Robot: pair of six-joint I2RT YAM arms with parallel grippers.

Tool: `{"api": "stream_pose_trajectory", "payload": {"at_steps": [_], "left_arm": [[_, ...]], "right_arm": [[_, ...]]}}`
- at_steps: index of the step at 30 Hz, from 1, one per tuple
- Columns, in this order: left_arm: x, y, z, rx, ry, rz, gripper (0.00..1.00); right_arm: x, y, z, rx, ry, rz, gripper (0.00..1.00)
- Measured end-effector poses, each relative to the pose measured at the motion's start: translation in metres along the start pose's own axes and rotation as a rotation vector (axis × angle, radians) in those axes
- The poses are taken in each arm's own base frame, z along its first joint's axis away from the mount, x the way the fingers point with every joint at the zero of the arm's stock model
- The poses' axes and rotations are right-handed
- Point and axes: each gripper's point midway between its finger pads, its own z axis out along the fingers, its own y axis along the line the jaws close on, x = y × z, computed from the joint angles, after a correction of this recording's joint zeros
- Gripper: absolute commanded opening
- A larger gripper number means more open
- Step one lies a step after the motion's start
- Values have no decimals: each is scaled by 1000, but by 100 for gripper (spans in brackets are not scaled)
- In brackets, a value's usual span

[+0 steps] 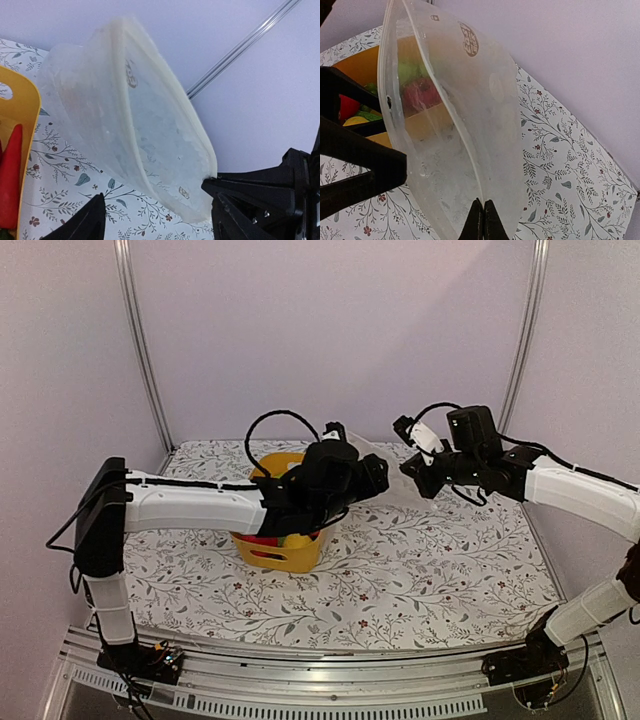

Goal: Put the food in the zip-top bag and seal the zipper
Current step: Adjust the zipper food storage bag.

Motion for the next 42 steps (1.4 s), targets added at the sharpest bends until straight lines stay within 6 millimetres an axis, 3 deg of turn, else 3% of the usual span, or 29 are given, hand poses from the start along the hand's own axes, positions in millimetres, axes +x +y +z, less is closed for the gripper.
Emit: {"api": "stream_pose_trajectory", "payload": {"at_steps": [7, 10, 14, 24, 25, 28, 29, 31, 39, 41, 42], "left_arm": [[4, 11, 24, -30, 36, -73, 14], [10, 13, 27, -28, 63, -76, 4], [13, 4, 27, 25, 79, -72, 1], [19, -18, 23, 131, 99, -25, 0], [21, -18, 22, 134, 103, -19, 0], [23, -18, 22, 138, 108, -10, 0], [24, -18, 22, 139, 109, -7, 0], [26, -16, 22, 133, 113, -2, 0], [45, 8, 21, 74, 160, 20, 0], [46, 6, 20, 86, 164, 27, 6], [46, 2, 20, 103, 166, 32, 14]], "right_arm": [[1, -6, -1, 32, 8, 1, 0], [0, -17, -5, 99, 12, 0, 0], [-5, -27, -12, 152, 0, -10, 23], [4, -27, 3, 149, 40, -8, 37], [4, -26, 4, 146, 42, -10, 35], [2, -27, 5, 144, 42, -16, 6], [1, -27, 5, 146, 43, -13, 1], [2, -33, 5, 166, 47, -5, 0], [5, -97, -13, 378, 58, 36, 0], [4, -100, -16, 396, 58, 29, 0], [3, -101, -16, 403, 56, 27, 0]]}}
